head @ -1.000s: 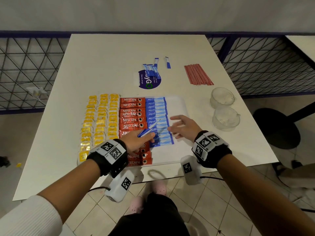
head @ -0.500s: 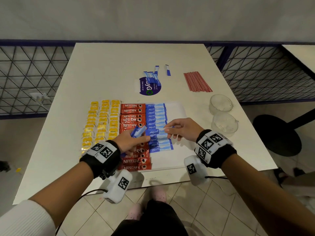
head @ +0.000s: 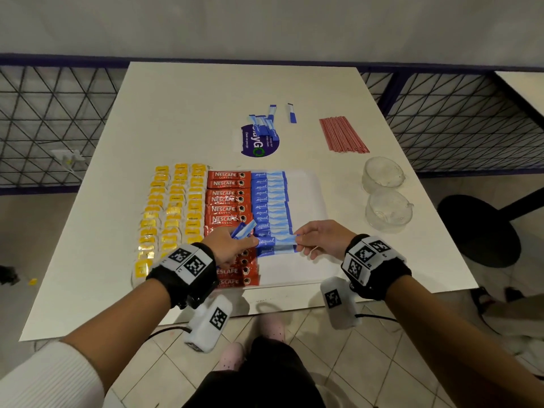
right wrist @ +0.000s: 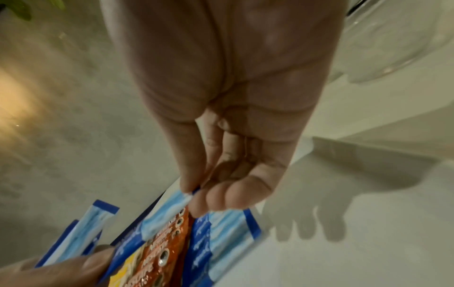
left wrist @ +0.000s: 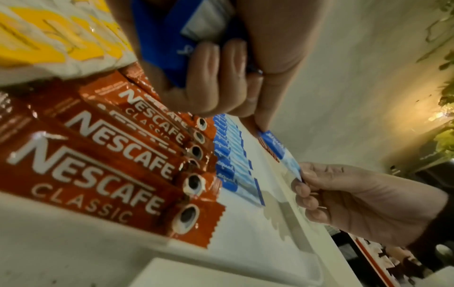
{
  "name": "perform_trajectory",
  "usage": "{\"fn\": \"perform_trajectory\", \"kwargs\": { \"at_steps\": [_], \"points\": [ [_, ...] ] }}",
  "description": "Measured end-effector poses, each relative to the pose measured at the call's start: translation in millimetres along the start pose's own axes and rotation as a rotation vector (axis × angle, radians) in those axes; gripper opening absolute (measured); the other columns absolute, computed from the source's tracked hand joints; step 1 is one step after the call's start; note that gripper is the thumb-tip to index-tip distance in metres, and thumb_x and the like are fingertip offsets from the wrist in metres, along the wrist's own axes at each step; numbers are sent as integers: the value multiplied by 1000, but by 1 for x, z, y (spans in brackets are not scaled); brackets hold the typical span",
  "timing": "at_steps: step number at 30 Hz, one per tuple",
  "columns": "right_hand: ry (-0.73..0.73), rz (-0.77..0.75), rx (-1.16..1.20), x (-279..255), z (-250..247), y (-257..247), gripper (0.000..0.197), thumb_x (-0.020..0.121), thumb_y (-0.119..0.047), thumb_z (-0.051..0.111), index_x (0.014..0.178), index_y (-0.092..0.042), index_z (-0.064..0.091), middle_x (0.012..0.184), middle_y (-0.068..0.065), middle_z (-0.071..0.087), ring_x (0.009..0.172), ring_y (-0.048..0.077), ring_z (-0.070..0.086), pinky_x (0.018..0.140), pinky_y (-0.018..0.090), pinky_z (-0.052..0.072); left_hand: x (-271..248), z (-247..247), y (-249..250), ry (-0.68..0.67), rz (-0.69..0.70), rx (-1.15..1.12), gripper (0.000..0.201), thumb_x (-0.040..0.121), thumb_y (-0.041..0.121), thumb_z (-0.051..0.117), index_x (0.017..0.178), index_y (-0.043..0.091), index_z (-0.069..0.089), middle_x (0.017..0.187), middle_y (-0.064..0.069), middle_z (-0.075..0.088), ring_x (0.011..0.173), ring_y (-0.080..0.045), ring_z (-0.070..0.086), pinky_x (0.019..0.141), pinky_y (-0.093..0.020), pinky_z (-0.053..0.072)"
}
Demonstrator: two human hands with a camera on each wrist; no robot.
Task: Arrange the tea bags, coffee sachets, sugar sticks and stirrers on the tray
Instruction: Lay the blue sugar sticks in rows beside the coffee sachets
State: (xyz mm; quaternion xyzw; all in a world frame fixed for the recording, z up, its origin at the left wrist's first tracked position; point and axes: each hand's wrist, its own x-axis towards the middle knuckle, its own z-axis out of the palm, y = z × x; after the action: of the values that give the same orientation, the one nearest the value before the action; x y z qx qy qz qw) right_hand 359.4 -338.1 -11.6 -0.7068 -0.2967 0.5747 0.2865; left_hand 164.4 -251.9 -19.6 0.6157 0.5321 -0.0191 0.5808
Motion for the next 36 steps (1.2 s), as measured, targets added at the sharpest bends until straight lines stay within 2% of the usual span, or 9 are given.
{"fn": "perform_trajectory", "kwargs": {
  "at_steps": [3,5,7,11,16,19,24,31,36],
  "points": [
    [9,63,33,-1,0,12,12,89,-2,56,79,-7,55,69,10,57,53,12,47,44,15,42,0,8,0,61,48,112,16,89,31,61,86,16,57,64,-1,47,53,-15,41,52,-24,36],
    [7,99,46,-2,1,18,11,88,-2,58,79,-6,57,69,10,57,47,9,48,43,15,43,1,10,1,92,110,201,19,89,28,60,102,14,62,83,-1,56,72,-15,51,66,-23,38],
    [8,131,36,-3,2,22,9,87,-3,61,79,-6,59,69,10,59,47,9,49,42,16,44,2,11,3,88,145,305,21,88,28,61,105,16,61,93,0,57,86,-15,52,74,-23,38],
    [33,190,33,-3,8,24,9,85,-4,63,76,-5,60,70,11,61,53,13,46,43,17,44,2,17,10,42,163,450,21,88,27,62,104,14,59,89,3,55,83,-12,50,59,-17,36],
    [95,250,61,-1,14,21,13,85,-6,64,74,-3,58,67,10,59,51,14,44,44,18,41,5,23,13,1,166,671,26,89,29,60,110,14,58,108,-4,62,89,-17,55,75,-24,40],
    [137,270,59,0,16,21,15,84,-8,66,72,-3,58,65,9,60,49,13,44,42,18,41,6,26,15,-6,160,777,35,89,32,59,118,13,53,114,-6,61,102,-21,57,77,-25,40],
    [147,318,-1,6,17,20,20,84,-11,67,69,-3,56,63,10,60,47,15,43,44,22,40,7,29,18,-14,177,881,40,90,35,57,122,14,46,116,-7,59,104,-23,57,76,-26,40],
    [123,336,-23,10,16,20,21,86,-14,65,71,-4,54,63,9,58,47,13,43,43,19,40,9,28,19,-18,175,905,42,90,36,57,124,14,45,117,-7,58,104,-23,57,77,-26,41],
    [41,341,-7,7,11,17,22,90,-17,60,72,-7,52,53,4,54,36,8,40,42,16,37,8,23,19,-4,189,834,45,90,38,57,126,14,46,119,-6,58,105,-22,57,80,-27,42]
  ]
}}
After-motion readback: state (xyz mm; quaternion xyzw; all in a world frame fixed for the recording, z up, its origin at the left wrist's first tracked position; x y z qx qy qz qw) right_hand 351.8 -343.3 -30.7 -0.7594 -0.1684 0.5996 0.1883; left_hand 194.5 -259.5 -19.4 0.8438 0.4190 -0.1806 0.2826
